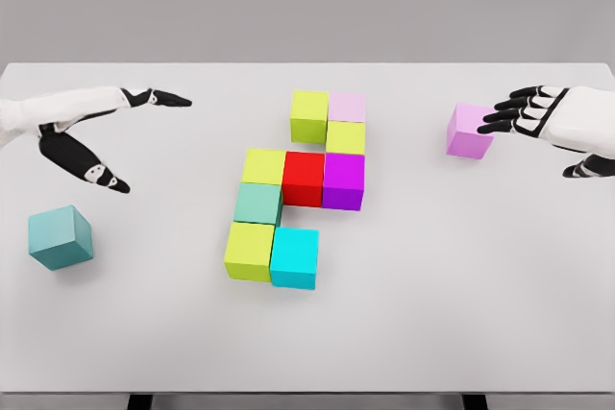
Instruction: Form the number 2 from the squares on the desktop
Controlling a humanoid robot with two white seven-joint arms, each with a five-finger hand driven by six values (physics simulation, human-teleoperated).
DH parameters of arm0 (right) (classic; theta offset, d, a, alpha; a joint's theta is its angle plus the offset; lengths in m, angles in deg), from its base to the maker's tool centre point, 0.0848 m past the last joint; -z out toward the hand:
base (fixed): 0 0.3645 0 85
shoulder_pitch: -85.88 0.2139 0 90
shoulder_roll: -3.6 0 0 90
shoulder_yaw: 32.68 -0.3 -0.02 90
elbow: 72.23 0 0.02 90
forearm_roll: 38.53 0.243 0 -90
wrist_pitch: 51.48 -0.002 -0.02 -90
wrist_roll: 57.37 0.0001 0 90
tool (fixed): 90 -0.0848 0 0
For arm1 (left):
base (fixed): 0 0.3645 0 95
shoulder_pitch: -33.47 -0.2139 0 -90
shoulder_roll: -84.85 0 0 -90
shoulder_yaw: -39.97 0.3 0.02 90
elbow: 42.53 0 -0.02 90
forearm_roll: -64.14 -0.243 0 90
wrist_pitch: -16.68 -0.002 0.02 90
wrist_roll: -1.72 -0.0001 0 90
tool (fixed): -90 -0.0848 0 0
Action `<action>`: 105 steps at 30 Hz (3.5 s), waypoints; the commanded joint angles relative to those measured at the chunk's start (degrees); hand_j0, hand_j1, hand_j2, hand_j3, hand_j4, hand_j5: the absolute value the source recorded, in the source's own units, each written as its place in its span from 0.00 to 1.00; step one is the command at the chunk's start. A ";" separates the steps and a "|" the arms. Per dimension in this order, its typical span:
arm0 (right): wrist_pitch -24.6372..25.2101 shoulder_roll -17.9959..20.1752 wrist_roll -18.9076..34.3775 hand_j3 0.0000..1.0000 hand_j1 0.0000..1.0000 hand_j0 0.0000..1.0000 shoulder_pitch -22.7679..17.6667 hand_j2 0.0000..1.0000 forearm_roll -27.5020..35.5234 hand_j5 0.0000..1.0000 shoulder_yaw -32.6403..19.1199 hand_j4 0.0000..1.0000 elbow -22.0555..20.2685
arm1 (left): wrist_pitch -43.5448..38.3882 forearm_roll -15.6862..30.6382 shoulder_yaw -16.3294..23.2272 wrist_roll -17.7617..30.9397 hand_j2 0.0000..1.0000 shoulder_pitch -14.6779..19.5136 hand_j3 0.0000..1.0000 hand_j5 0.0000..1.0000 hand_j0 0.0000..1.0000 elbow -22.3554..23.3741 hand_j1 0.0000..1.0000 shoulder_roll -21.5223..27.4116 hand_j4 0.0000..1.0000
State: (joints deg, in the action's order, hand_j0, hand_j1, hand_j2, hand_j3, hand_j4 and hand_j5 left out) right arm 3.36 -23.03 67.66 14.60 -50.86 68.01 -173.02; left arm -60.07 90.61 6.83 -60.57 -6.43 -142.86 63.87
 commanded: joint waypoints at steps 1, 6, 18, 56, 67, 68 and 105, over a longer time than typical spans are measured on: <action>0.16 0.09 -0.03 1.00 1.00 1.00 0.09 1.00 0.29 1.00 0.03 1.00 -0.01 | -0.69 0.51 2.38 -0.02 1.00 -0.09 1.00 1.00 1.00 -0.74 1.00 2.17 1.00; 0.16 -0.35 -0.03 1.00 1.00 1.00 2.81 1.00 0.64 1.00 0.29 1.00 1.21 | 6.44 1.56 5.45 -0.20 1.00 -0.35 1.00 1.00 1.00 -0.74 1.00 6.65 1.00; 0.16 -11.16 -0.03 1.00 1.00 1.00 22.85 1.00 -22.04 1.00 21.73 1.00 13.08 | 21.75 7.45 16.97 -17.08 1.00 -4.83 1.00 1.00 1.00 -0.83 1.00 19.22 1.00; 0.16 -21.80 -0.03 1.00 1.00 1.00 35.25 1.00 -26.08 1.00 37.91 1.00 36.11 | -0.59 2.88 17.14 -15.49 1.00 -5.45 1.00 1.00 1.00 -0.65 1.00 13.77 1.00; 0.16 -23.55 -0.03 1.00 1.00 1.00 36.65 1.00 -26.78 1.00 39.84 1.00 39.45 | -2.70 1.21 17.93 -15.58 1.00 -5.54 1.00 1.00 1.00 -0.74 1.00 13.60 1.00; 0.16 -23.64 -0.03 1.00 1.00 1.00 36.65 1.00 -26.78 1.00 39.84 1.00 39.54 | -2.70 1.13 18.20 -15.58 1.00 -5.54 1.00 1.00 1.00 -0.74 1.00 13.60 1.00; 0.16 -24.96 -0.03 0.73 0.73 0.73 37.00 0.73 -26.70 0.73 39.67 0.73 41.21 | -6.05 -3.53 19.08 -17.52 0.86 -6.33 0.86 0.86 0.86 0.14 0.86 12.72 0.86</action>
State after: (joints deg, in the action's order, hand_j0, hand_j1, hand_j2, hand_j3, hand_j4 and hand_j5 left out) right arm 3.41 -47.89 67.62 51.60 -77.82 107.81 -131.82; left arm -66.05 86.95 25.61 -77.64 -12.76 -142.65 76.64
